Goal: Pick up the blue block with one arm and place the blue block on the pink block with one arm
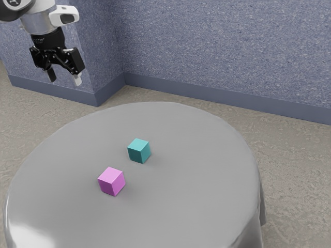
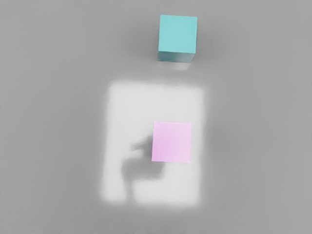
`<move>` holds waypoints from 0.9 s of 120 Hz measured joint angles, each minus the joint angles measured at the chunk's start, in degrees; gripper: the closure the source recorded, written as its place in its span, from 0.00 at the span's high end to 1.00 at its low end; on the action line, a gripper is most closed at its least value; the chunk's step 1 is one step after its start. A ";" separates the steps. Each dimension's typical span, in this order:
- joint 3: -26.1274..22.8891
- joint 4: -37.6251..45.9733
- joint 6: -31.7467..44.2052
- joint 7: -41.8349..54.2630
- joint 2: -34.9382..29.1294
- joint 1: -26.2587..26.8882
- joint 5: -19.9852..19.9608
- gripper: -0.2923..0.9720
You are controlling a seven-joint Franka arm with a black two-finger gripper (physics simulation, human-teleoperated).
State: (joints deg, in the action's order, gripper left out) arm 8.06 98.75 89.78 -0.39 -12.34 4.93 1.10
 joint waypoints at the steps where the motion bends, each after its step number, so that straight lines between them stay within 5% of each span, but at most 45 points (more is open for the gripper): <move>1: 0.00 0.01 0.00 -0.01 -0.01 0.02 0.01 0.77; 27: 1.63 0.24 0.10 -0.17 0.44 -0.49 0.45 0.77; 48: 0.76 0.47 1.98 -1.71 7.93 0.15 -1.42 0.77; 71: -1.09 0.30 11.28 -3.87 21.36 -0.33 -2.29 0.77; 108: -2.77 0.18 25.90 -6.02 32.34 -0.45 -5.87 0.77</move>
State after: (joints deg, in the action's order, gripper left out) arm 5.29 98.94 115.68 -6.41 20.01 4.48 -4.77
